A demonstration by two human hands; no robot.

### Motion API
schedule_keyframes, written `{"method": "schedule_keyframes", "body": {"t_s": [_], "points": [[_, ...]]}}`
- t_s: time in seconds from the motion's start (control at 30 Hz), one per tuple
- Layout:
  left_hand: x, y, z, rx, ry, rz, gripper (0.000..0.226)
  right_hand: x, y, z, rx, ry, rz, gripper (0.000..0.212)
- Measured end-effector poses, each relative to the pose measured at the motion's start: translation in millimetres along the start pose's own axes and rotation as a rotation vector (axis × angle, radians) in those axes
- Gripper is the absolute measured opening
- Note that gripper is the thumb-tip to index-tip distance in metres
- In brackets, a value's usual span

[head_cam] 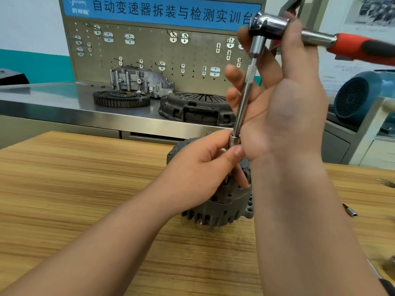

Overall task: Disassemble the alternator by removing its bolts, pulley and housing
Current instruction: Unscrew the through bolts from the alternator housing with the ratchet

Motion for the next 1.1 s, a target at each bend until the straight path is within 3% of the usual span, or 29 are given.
{"method": "schedule_keyframes", "body": {"t_s": [0.2, 0.57, 0.93, 1.03, 1.1], "points": [[0.1, -0.9, 0.7, -0.013, -0.01, 0.044, 0.025, 9.0, 8.1, 2.2, 0.013, -0.118, 0.171, 0.01], [3.2, -1.2, 1.1, -0.001, -0.022, -0.021, 0.019, 30.4, 23.8, 7.5, 0.069, -0.351, 0.489, 0.008], [-12.2, -0.6, -6.3, 0.177, 0.127, -0.006, 0.031, 0.6, 9.7, -10.8, 0.172, 0.013, -0.154, 0.024], [-10.7, -0.5, -9.5, 0.206, 0.127, -0.022, 0.029, 1.3, 7.9, -11.2, 0.165, -0.003, -0.098, 0.019], [-6.8, -1.2, -8.5, 0.176, 0.117, -0.043, 0.03, 11.1, 8.3, -11.7, 0.153, -0.098, 0.097, 0.016]]}}
Point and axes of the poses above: each hand's wrist, its own z-axis away from the middle knuckle, its own y-axis out of the palm, x = y × z, the point moved 8 cm from there along -z, towards the middle knuckle, and after that the axes turned 13 degrees about x, right-handed, at the moved point
